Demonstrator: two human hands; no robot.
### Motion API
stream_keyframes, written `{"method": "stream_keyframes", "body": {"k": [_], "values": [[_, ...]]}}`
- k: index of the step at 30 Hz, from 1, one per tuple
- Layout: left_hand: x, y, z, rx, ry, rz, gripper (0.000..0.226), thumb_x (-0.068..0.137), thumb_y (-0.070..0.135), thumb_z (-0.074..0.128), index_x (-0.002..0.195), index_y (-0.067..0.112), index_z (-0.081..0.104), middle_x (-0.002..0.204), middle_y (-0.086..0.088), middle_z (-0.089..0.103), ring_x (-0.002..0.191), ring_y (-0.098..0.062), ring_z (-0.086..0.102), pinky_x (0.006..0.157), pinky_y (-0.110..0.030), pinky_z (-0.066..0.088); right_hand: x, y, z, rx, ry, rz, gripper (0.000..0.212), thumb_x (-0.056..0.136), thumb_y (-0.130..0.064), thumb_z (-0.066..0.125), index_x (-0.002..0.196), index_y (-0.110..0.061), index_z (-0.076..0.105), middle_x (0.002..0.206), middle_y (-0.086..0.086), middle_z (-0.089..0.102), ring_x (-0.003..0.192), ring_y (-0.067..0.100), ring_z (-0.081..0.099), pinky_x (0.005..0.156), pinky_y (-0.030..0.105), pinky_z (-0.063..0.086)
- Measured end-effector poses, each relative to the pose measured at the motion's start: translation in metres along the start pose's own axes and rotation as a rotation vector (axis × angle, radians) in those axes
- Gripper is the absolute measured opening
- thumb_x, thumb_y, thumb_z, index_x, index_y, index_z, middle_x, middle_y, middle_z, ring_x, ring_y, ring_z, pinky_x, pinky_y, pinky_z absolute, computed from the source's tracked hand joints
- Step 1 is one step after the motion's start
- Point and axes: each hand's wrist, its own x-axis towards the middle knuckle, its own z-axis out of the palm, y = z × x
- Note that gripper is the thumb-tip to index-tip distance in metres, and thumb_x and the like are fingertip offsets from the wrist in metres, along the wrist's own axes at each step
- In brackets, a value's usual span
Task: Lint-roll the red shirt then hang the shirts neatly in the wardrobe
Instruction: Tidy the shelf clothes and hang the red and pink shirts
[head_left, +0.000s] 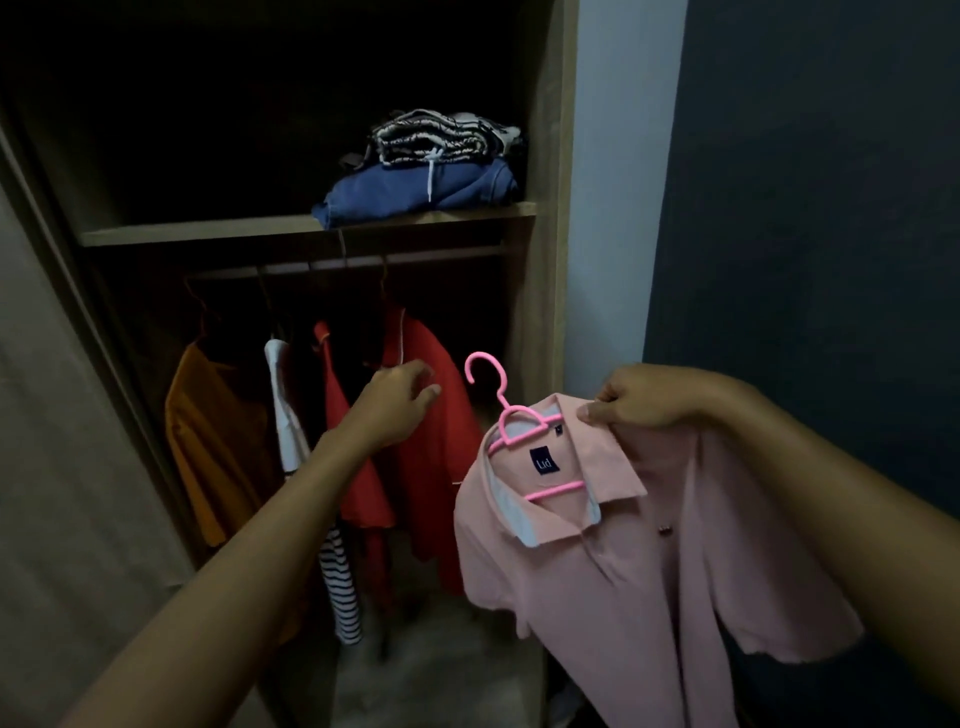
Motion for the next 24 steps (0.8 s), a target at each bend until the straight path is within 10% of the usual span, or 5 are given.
{"method": "stream_keyframes", "body": {"k": [11,24], "values": [[0.127,-0.037,0.049,0.368,-0.282,-0.104,0.069,0.098,0.066,0.035,0.158,0.033,0.024,0.15,-0.024,0.039,0.132,-0.047,0.048,0.106,-0.052,0.04,0.05,-0.015,0.014,0.486,-0.013,0.282,0.035,0.103,-0.032,0.045,0.115,-0.008,0.067,0.111,0.01,0.069,0.098,0.026,0.068,0.094,0.043,0.056],[0.151,-0.106,0.021,0.492,-0.086,-0.094,0.048,0.094,0.051,0.059,0.118,0.009,0.062,0.114,-0.017,0.067,0.105,-0.037,0.066,0.08,-0.041,0.053,0.165,-0.071,0.019,0.67,0.241,0.334,0.042,0.103,-0.04,0.041,0.117,-0.008,0.064,0.11,0.014,0.067,0.099,0.03,0.064,0.088,0.04,0.054]]}}
